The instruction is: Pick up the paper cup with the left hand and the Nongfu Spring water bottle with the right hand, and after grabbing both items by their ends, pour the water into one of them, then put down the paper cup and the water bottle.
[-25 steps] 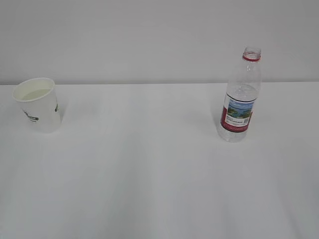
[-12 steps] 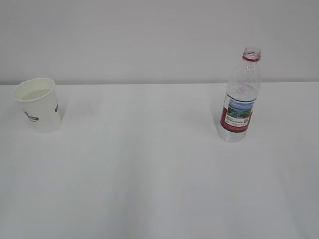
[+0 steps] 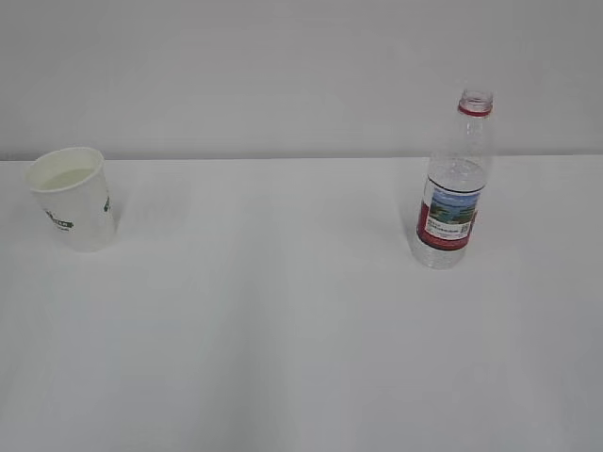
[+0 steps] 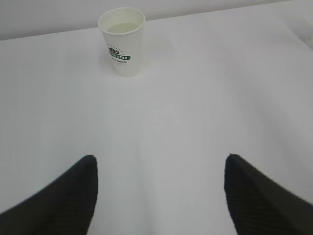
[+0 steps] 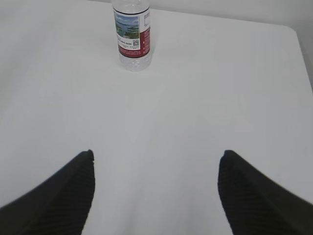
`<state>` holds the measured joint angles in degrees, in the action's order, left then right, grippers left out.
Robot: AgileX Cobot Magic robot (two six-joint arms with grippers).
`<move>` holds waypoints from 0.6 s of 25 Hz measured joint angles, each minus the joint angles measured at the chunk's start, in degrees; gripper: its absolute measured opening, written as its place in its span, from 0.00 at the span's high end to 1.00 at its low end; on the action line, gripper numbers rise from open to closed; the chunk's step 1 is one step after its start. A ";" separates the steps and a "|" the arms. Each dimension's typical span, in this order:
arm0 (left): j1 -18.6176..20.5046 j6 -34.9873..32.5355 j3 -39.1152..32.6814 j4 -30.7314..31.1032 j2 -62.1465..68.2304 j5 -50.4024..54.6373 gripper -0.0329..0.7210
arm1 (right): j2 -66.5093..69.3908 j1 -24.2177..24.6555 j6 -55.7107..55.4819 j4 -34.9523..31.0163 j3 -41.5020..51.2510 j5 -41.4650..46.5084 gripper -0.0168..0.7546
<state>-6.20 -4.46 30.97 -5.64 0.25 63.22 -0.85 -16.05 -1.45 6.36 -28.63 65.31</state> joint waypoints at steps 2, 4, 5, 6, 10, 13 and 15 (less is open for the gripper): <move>0.00 0.00 0.00 -0.11 0.00 0.00 0.18 | 0.00 0.00 0.17 0.00 0.12 0.12 0.21; 0.00 0.00 0.00 -0.11 0.00 0.12 0.18 | 0.00 0.00 0.53 -0.41 0.12 0.12 0.21; 0.00 0.00 0.00 -0.11 0.00 0.12 0.18 | 0.00 0.00 0.67 -0.39 0.12 0.12 0.22; 0.00 0.00 0.00 -0.11 0.00 0.12 0.18 | 0.00 0.00 0.78 -0.43 0.12 0.12 0.22; 0.00 0.00 0.00 -0.11 0.00 0.12 0.18 | 0.00 0.00 0.90 -0.43 0.20 0.12 0.22; 0.00 0.00 0.00 -0.11 0.00 -0.42 0.20 | 0.00 0.00 0.91 -0.43 0.20 0.12 0.22; 0.00 0.00 0.00 -0.21 0.00 -0.55 0.21 | 0.00 0.00 0.91 -0.43 0.20 0.12 0.22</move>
<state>-6.20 -4.46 30.97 -5.84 0.25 62.67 -0.85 -16.05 -0.54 5.93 -28.43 65.43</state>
